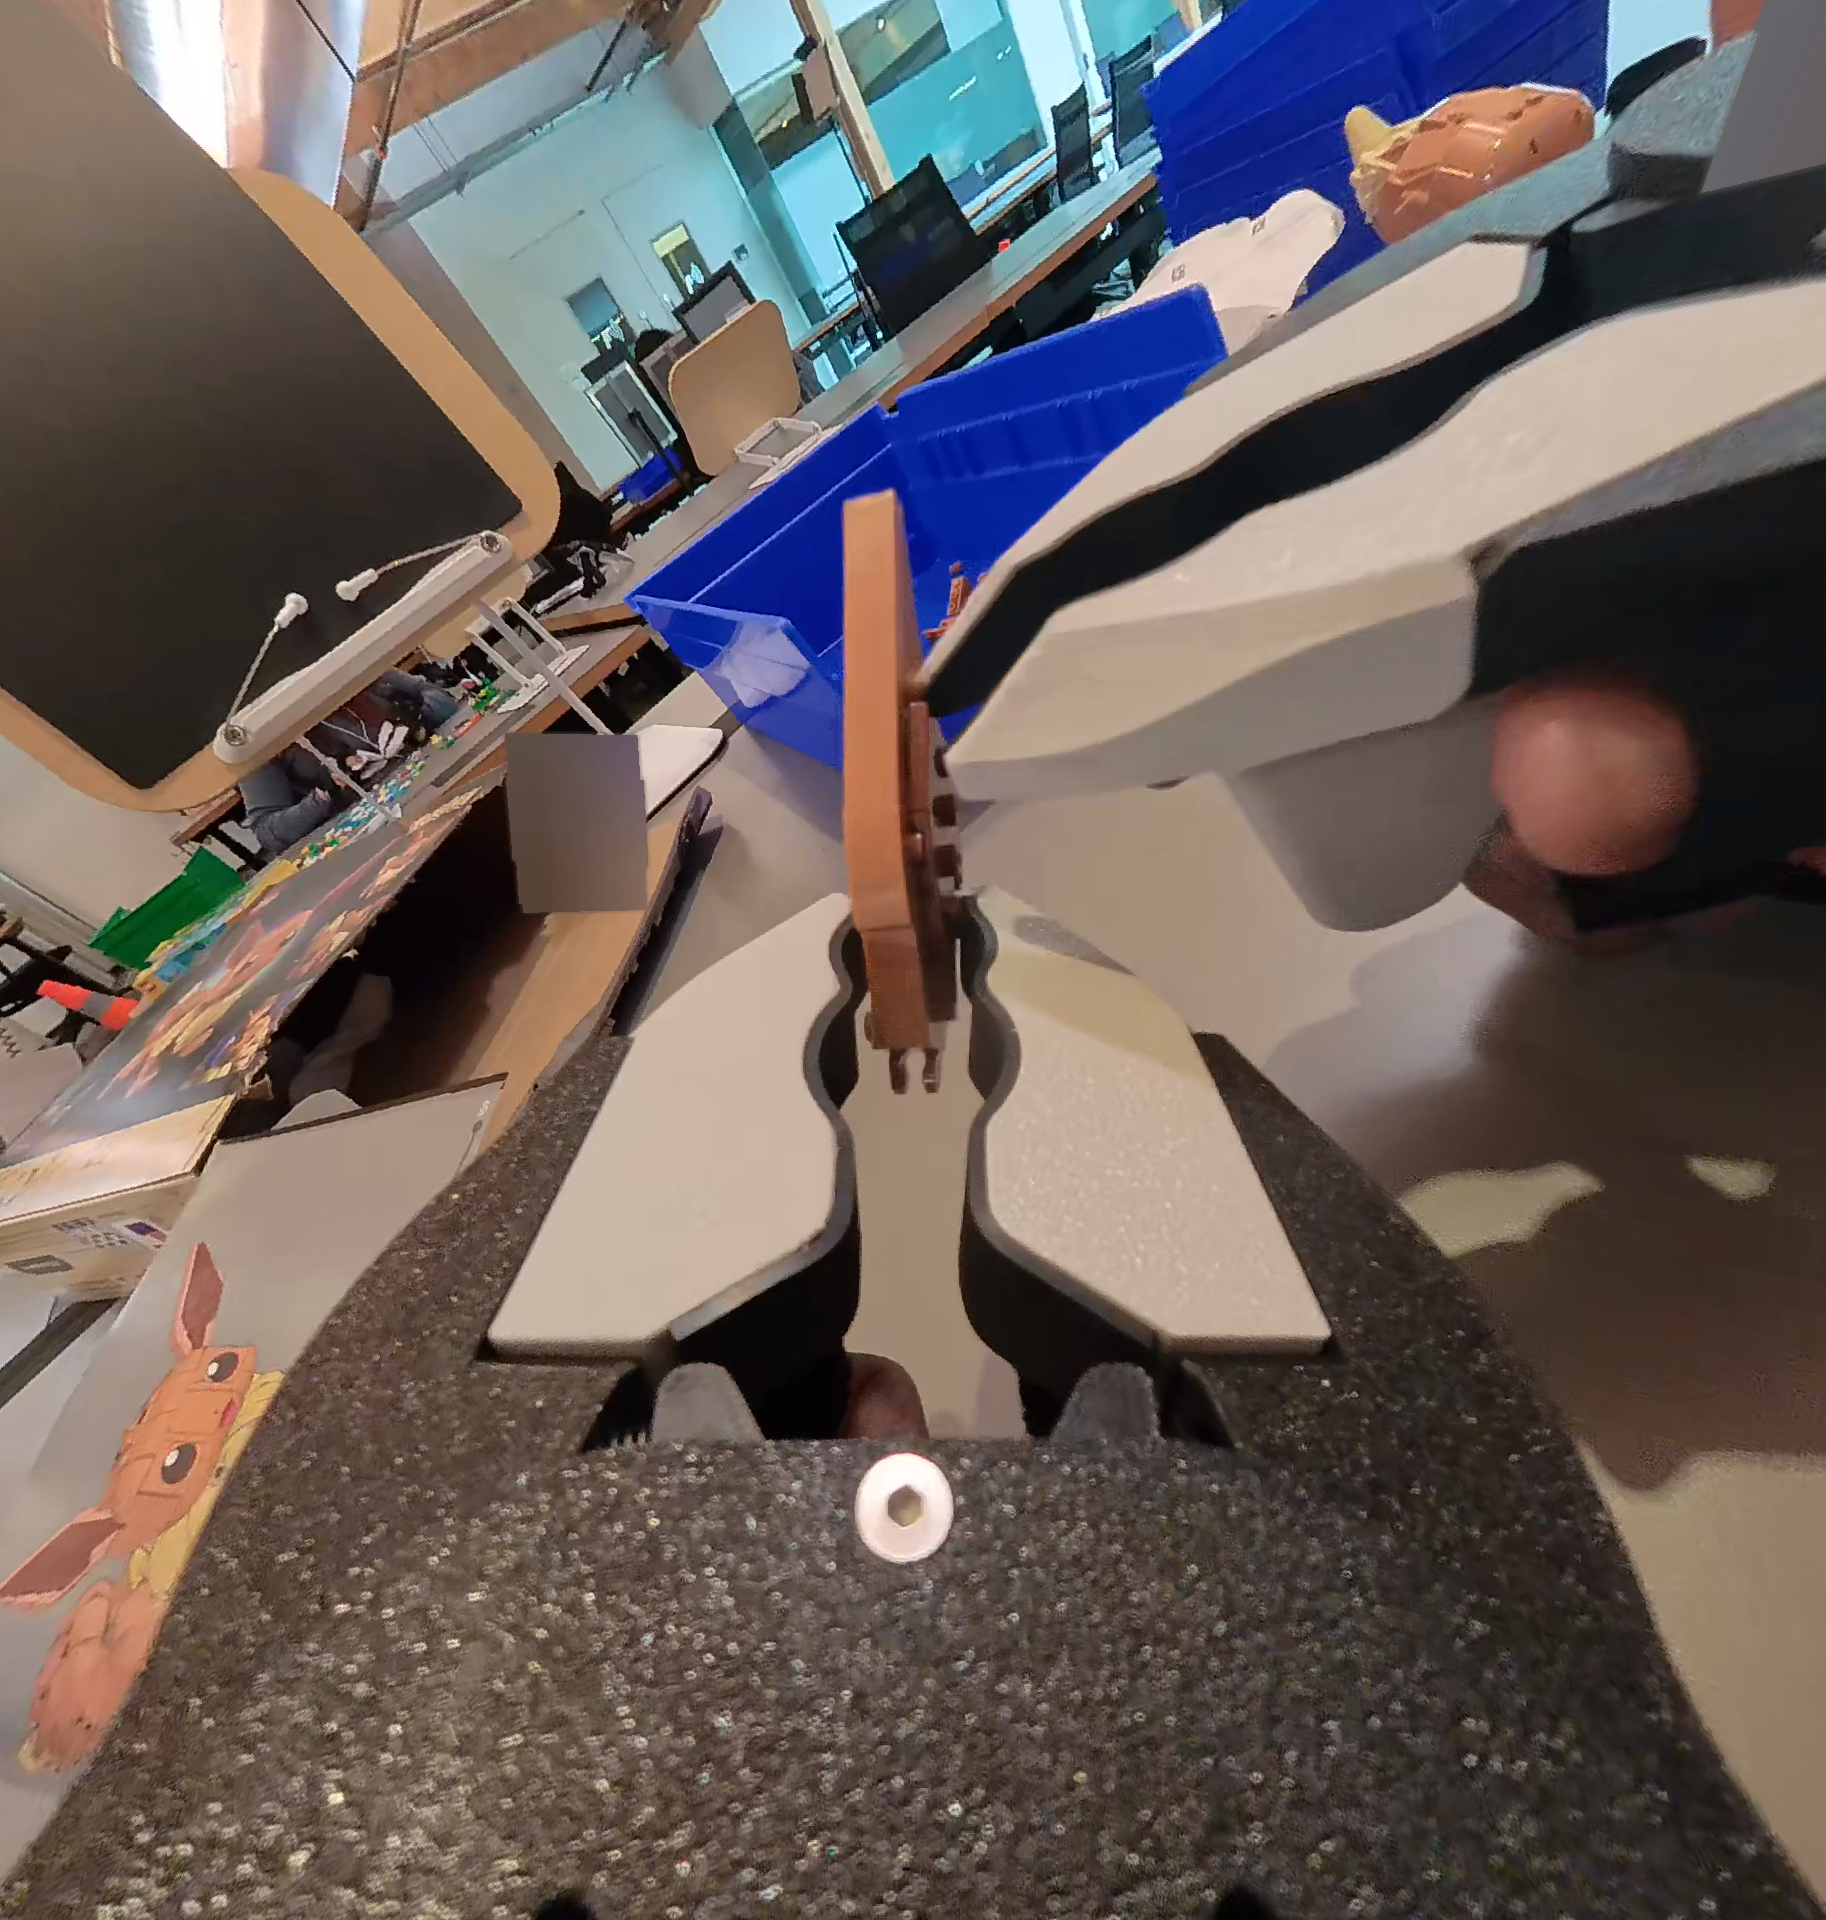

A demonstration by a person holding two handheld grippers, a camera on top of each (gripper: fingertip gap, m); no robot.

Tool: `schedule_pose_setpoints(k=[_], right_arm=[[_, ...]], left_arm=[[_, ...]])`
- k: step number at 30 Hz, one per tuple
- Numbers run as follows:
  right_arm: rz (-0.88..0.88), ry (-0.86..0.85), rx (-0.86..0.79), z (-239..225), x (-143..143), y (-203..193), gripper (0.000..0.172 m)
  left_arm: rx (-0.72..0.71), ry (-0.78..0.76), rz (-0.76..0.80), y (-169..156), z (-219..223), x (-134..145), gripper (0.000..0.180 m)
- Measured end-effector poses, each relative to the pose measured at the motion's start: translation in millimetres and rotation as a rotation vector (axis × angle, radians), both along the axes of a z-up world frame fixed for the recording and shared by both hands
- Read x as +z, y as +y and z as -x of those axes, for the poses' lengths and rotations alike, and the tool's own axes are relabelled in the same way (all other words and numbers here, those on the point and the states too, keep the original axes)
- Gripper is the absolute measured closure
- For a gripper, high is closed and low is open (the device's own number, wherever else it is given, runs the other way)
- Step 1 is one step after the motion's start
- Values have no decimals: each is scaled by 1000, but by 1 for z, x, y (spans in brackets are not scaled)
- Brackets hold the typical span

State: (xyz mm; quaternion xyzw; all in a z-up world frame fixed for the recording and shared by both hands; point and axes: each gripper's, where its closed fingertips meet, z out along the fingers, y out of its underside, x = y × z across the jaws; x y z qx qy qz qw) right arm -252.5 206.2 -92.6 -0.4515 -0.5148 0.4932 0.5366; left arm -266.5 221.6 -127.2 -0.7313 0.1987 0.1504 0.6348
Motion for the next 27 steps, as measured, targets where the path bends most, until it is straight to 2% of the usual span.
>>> schedule_pose_setpoints(k=[6, 7, 8, 12, 15, 19, 27], right_arm=[[10, -30, 20, -2, -5, 3, 163], [-9, -64, 62, 0, -10, -4, 172], [-31, -118, 99, 3, -20, -12, 172], [-180, -133, 21, 6, -24, -14, 171], [-126, -129, -1, 6, -23, -6, 158], [-1, -82, -15, 2, -14, 6, 153], [30, -51, -30, 0, -10, 11, 154]], left_arm=[[2, 10, 22, 0, 0, -4, 164], [11, -1, 16, 1, 2, -3, 164], [12, -18, 5, 0, 3, 0, 164], [26, -38, 24, 0, 8, -3, 164], [24, -31, 30, 1, 7, -4, 164], [12, -47, 16, 0, 6, -2, 164], [-151, -342, 50, -2, -6, 0, 163]])
